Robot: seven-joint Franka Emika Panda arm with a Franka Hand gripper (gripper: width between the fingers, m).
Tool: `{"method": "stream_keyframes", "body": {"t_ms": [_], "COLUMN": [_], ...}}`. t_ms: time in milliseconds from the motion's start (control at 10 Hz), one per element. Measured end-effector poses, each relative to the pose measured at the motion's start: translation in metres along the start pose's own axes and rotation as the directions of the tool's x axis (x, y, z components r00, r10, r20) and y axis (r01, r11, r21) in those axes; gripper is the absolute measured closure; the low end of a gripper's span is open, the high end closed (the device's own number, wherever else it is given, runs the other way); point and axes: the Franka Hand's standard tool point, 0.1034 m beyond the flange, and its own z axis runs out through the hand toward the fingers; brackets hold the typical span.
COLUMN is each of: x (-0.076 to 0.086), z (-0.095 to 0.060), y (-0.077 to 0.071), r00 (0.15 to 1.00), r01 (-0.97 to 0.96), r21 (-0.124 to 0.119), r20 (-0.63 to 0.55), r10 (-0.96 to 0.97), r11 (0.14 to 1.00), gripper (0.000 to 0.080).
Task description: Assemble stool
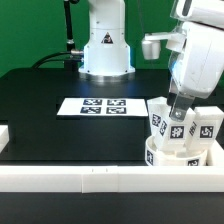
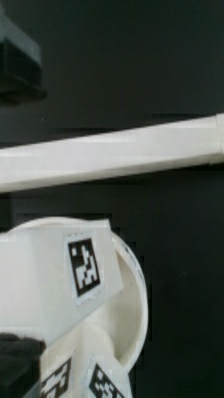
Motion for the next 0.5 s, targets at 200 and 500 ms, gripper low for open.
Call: {"method": "stream_keyframes", "body": {"t_ms": [200,500], "x": [-0.0008,-0.0041], "z": [-0.0005,-0.0021], "y": [-0.002,-0.0028], "r00": [1.0,0.999], "r01": [-0.023,-0.046], "r21": [-0.02,-0.034], "r20": [-0.011,-0.015], "r10": [0.022,0.045], "r11": [1.0,0.998], "gripper": [0.015,0.015]}}
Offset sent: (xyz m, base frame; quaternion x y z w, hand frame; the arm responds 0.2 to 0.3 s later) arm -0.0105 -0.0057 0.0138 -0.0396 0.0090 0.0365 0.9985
